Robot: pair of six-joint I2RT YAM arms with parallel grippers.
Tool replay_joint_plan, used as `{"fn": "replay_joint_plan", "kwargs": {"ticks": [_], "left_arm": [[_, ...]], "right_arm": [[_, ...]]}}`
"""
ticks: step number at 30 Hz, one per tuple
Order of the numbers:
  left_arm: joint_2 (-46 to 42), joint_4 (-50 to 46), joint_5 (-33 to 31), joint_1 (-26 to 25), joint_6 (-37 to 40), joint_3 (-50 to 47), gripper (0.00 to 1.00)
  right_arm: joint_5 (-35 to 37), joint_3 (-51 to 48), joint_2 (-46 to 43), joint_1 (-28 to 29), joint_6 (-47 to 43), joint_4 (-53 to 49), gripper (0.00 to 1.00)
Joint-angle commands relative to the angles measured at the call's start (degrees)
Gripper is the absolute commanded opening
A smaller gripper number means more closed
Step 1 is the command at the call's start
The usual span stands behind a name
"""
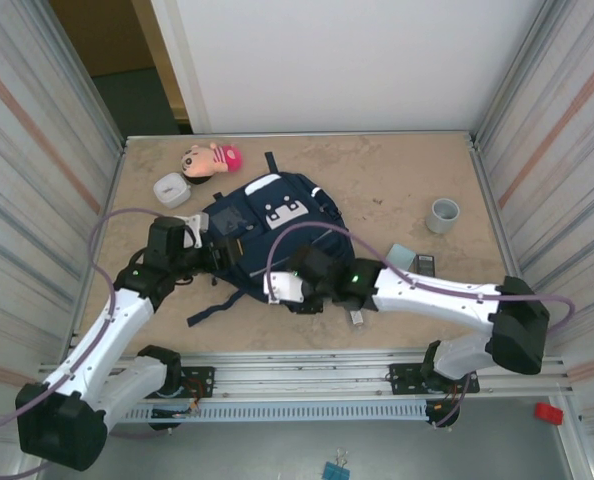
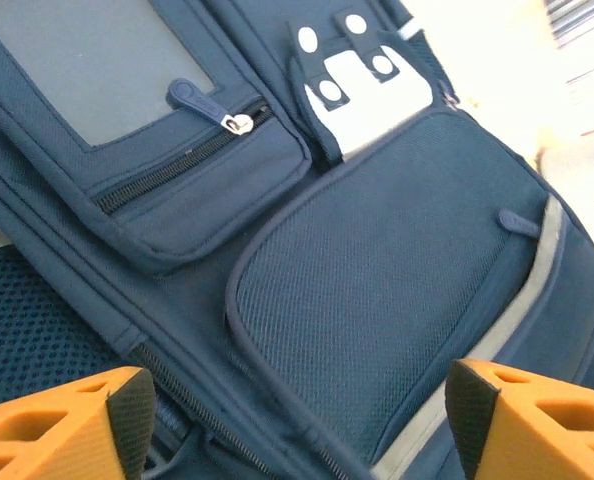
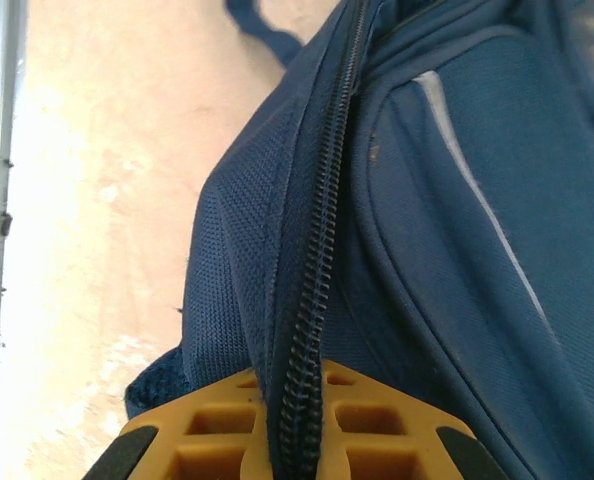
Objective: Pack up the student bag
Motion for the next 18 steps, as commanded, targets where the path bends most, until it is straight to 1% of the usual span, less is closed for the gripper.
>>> {"fn": "replay_joint_plan", "kwargs": {"ticks": [1, 4, 9, 15, 18], "left_arm": [[-3.11, 2.24, 1.58, 0.56, 1.37, -0.5, 0.77], [-5.87, 2.49, 0.07, 0.57, 1.61, -0.88, 0.76], [-8.45, 3.24, -4.45, 0.59, 3.86, -4.72, 0.74], [-7.12, 11.35, -5.23, 0.54, 4.57, -12.22, 0.72], [-6.71, 17.45, -3.77, 0.56, 6.48, -15.3, 0.68]], "right_arm": [[-2.43, 5.76, -3.93, -4.97, -5.12, -4.06, 0.0], [-6.6, 8.86, -4.94, -9.98, -6.16, -4.84, 0.0], [-12.62, 12.34, -5.76, -15.54, -6.85, -4.84, 0.0], [-15.37, 14.4, -5.06, -18.13, -7.17, -3.87, 0.0], [-15.64, 15.45, -4.1, -19.06, -7.27, -4.04, 0.0]]}}
